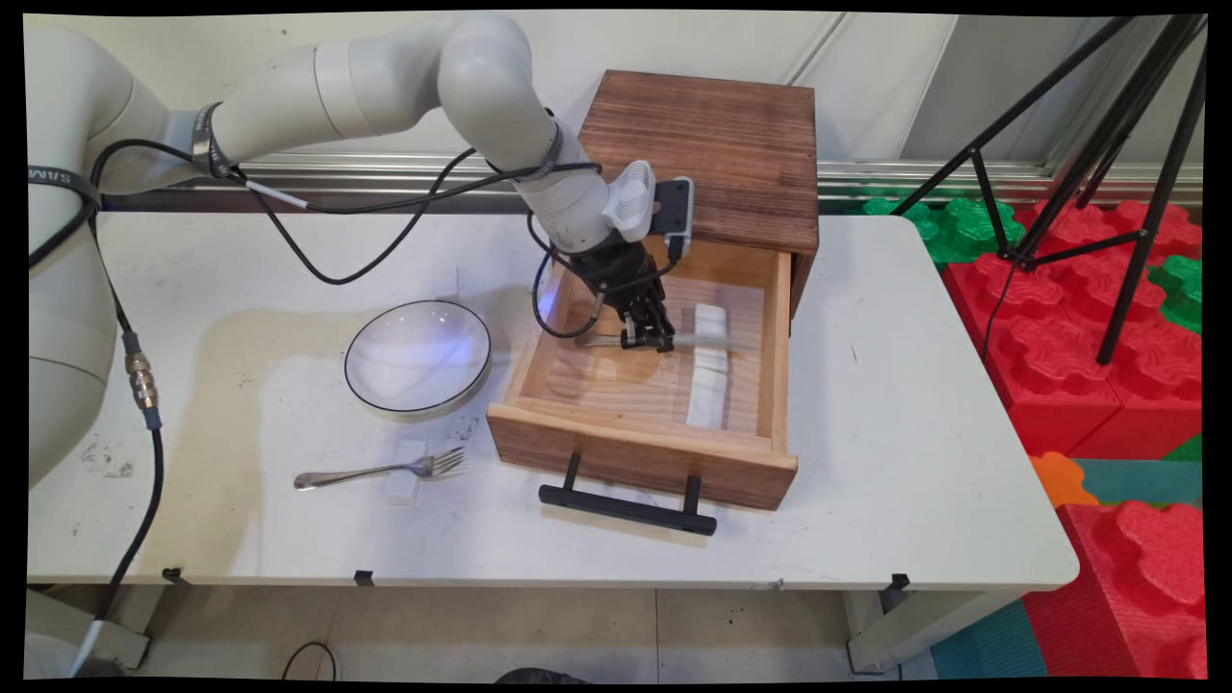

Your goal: Place the picked object into the drawer

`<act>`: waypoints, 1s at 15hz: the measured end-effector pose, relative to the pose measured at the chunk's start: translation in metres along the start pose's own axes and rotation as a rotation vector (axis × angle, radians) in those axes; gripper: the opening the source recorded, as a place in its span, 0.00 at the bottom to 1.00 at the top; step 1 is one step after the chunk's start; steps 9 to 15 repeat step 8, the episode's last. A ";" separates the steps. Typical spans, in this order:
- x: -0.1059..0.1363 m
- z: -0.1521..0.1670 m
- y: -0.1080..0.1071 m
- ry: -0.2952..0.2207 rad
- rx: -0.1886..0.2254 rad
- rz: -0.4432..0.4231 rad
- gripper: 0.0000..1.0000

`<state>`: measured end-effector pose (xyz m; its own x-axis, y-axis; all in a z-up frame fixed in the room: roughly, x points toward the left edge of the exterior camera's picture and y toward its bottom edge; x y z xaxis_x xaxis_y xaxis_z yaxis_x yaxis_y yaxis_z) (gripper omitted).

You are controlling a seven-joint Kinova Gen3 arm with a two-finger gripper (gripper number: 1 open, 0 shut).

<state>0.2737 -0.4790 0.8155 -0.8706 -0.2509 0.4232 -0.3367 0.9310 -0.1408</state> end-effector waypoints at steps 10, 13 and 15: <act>0.001 -0.001 -0.001 0.001 0.011 -0.006 1.00; 0.001 -0.001 -0.001 0.001 0.011 -0.006 1.00; 0.001 -0.001 -0.001 0.001 0.011 -0.006 1.00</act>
